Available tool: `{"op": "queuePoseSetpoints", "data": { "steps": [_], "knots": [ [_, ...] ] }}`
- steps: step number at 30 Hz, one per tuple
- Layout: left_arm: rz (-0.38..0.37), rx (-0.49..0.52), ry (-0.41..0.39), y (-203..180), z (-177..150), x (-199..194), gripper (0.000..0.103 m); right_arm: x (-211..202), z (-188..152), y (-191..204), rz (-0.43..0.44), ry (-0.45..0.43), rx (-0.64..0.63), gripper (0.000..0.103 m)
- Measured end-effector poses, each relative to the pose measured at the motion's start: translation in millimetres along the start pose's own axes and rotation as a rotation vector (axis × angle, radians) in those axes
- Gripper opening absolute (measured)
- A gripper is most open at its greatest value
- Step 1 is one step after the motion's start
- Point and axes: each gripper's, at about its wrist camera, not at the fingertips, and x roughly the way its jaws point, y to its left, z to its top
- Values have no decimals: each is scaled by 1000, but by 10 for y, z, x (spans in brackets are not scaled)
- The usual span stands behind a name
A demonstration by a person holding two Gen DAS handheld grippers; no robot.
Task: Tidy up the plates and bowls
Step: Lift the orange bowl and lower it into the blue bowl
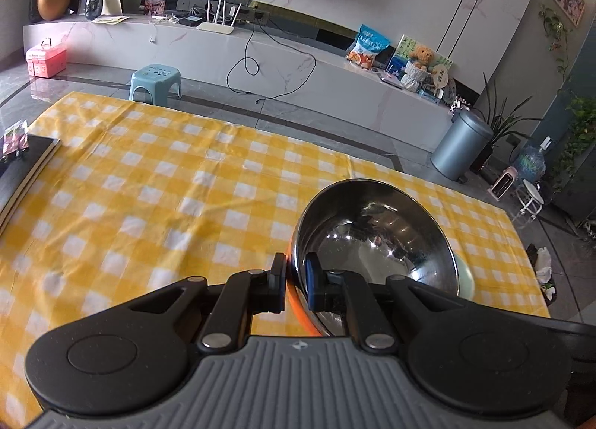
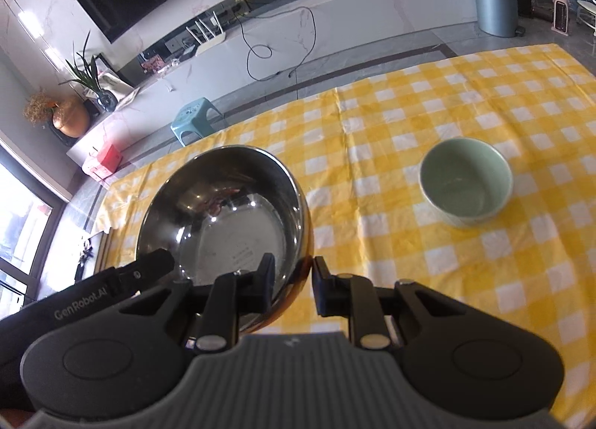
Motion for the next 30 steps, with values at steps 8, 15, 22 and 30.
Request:
{"op": "queuePoseSetpoints", "data": {
  "steps": [8, 15, 22, 30],
  "knots": [
    [-33, -41, -1, 9, -372, -408, 11, -574, -500, -87, -1, -59, 13, 19],
    [-57, -49, 29, -7, -673, -538, 11, -838, -803, -233, -14, -78, 41, 19],
    [-95, -45, 67, -91, -901, -561, 13, -975, -948, -390, -55, -107, 70, 18],
    [-99, -45, 110, -148, -1015, -466, 14, -889, -998, -538, -103, -88, 83, 14]
  ]
}}
